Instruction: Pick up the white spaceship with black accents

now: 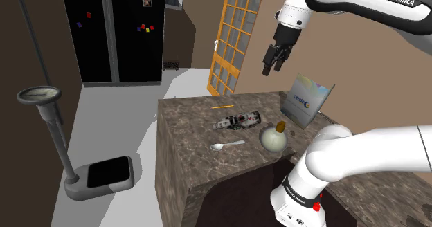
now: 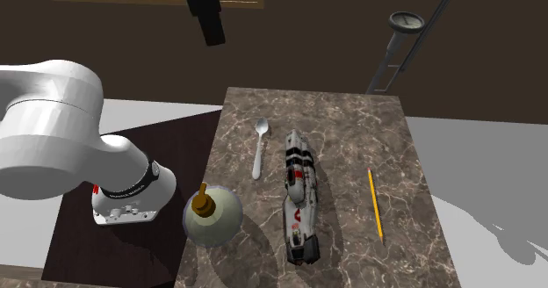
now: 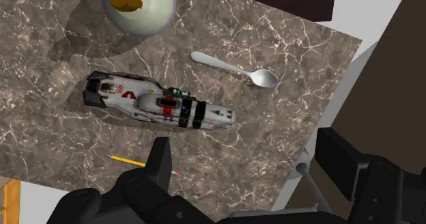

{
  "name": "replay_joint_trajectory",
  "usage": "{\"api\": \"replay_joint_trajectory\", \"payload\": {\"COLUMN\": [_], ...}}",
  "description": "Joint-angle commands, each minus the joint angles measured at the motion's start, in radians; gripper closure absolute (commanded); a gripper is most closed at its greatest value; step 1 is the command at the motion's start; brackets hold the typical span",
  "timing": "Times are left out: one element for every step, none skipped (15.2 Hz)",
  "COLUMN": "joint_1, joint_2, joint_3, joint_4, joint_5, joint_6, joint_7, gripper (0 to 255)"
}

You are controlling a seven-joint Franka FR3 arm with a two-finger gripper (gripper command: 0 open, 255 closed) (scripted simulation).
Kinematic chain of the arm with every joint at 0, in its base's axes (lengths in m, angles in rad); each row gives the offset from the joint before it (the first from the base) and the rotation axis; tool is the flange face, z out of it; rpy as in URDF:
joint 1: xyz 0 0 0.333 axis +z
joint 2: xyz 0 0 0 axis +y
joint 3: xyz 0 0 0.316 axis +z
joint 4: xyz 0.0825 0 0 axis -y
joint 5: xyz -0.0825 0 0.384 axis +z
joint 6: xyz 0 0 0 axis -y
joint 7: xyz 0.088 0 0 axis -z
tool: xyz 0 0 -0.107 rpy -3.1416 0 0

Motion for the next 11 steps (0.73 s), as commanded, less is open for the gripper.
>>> {"api": "replay_joint_trajectory", "payload": {"joint_1": [0.0, 0.011, 0.023, 0.034, 0.044, 0.054, 0.063, 0.072, 0.081, 0.09, 0.099], "joint_2": [0.0, -0.017, -0.032, -0.045, -0.056, -0.064, -0.071, -0.074, -0.075, -0.073, -0.069], "joint_3": [0.0, -0.025, -0.05, -0.077, -0.104, -0.133, -0.162, -0.192, -0.223, -0.254, -0.287], "joint_4": [0.0, -0.037, -0.073, -0.106, -0.138, -0.168, -0.195, -0.221, -0.245, -0.266, -0.285], "joint_5": [0.0, -0.016, -0.033, -0.051, -0.069, -0.088, -0.108, -0.128, -0.148, -0.168, -0.189], "joint_6": [0.0, 0.025, 0.05, 0.075, 0.1, 0.126, 0.153, 0.18, 0.208, 0.236, 0.266], "joint_7": [0.0, -0.056, -0.112, -0.168, -0.224, -0.28, -0.336, -0.392, -0.448, -0.504, -0.56], "gripper": [0, 0, 0, 0, 0, 0, 0, 0, 0, 0, 0]}}
